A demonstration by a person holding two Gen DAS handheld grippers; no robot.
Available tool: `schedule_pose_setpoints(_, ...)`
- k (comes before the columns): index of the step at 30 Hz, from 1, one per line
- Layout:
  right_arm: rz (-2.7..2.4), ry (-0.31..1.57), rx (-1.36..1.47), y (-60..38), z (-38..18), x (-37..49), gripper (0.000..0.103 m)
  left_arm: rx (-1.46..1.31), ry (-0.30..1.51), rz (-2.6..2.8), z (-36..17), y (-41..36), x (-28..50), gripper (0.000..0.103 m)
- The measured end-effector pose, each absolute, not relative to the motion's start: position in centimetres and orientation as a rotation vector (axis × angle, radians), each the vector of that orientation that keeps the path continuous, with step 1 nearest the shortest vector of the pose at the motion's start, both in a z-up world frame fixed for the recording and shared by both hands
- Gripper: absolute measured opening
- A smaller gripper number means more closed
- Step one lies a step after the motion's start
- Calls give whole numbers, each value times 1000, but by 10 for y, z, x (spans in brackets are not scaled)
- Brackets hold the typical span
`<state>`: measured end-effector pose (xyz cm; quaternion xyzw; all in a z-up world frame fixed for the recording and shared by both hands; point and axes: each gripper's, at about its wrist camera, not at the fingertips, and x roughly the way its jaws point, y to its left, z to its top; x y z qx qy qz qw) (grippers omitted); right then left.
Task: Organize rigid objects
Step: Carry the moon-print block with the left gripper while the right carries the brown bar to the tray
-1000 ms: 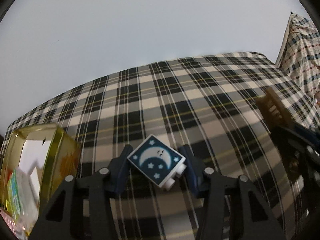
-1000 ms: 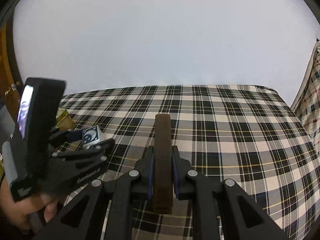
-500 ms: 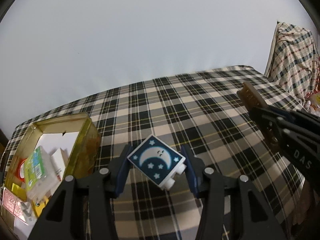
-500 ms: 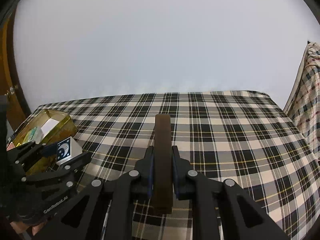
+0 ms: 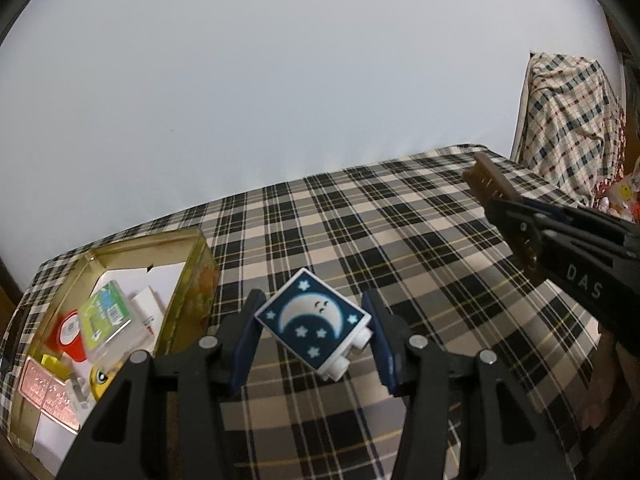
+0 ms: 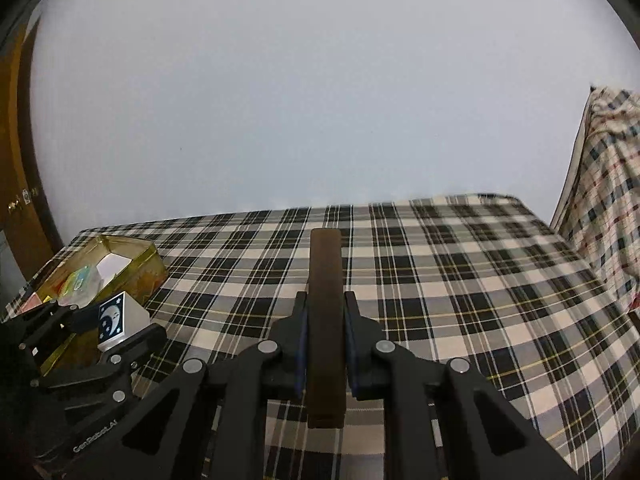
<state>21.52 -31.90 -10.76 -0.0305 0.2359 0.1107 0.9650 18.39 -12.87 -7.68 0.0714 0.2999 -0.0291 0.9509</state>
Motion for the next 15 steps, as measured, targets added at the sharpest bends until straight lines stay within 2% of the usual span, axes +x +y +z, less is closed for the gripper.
schedule_pose_setpoints(15,246,386,-122,-285,-105,178,17,155,527,-50,-69,-115,146,49)
